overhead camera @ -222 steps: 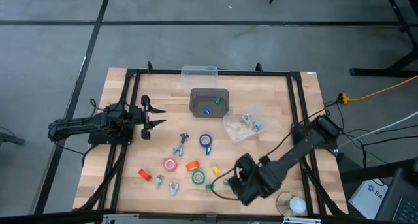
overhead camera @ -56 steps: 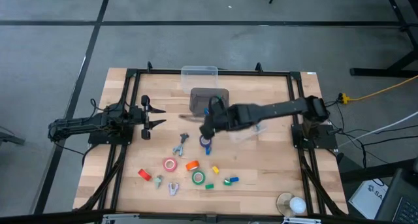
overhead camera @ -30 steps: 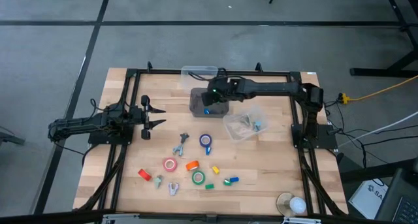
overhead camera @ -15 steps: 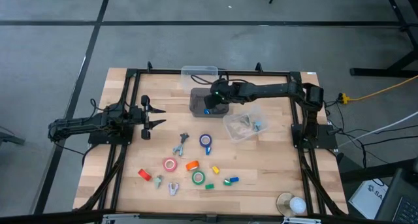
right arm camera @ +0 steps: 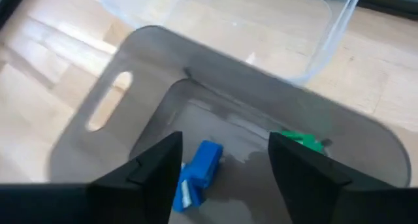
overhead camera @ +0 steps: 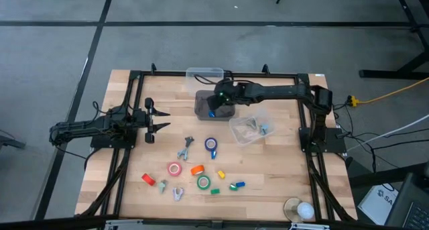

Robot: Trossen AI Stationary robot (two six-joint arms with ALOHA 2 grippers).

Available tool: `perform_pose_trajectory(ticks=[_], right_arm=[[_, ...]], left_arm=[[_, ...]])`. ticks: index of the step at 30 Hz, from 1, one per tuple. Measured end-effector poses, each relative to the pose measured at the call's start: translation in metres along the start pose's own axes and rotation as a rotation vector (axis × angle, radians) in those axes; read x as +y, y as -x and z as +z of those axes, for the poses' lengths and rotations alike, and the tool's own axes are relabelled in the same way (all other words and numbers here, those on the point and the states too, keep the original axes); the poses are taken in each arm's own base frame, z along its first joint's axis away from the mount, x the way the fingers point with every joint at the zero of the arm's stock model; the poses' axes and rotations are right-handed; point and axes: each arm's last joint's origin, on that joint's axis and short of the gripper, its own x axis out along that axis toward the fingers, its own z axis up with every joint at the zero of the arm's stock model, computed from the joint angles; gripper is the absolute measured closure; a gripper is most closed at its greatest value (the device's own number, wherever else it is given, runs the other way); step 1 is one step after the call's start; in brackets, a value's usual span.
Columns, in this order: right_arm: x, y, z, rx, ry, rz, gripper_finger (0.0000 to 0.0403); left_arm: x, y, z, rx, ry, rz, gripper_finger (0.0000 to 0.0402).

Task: Pick and place Stapler, Stapler remover, tape
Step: Put the blue stapler into the black bin

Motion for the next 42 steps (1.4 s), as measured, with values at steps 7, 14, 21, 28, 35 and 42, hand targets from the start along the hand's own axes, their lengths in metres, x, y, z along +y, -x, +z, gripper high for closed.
perform_pose_trajectory(ticks=[7, 14, 21, 28, 35, 42], right_arm=[[0.024, 0.032, 0.004, 0.058, 0.024, -0.020, 0.0152], [0.036, 0.048, -0.012, 0.127, 0.096, -0.048, 0.0176], [0.053, 0.060, -0.042, 0.189, 0.179, -0.027, 0.0218], [0.074, 0.078, -0.078, 0.222, 0.228, 0.008, 0.0259], [0.093, 0.100, -0.119, 0.248, 0.277, 0.062, 0.0291], [0.105, 0.126, -0.163, 0.290, 0.314, 0.092, 0.0308]], left_arm=[[0.000, 0.000, 0.000, 0.000, 0.000, 0.000, 0.0233], [0.000, 0.000, 0.000, 0.000, 0.000, 0.000, 0.0233], [0.000, 0.000, 0.000, -0.001, 0.000, 0.000, 0.0233], [0.000, 0.000, 0.000, 0.000, 0.000, 0.000, 0.0233], [0.000, 0.000, 0.000, -0.001, 0.000, 0.000, 0.0233], [0.000, 0.000, 0.000, -0.001, 0.000, 0.000, 0.0233]])
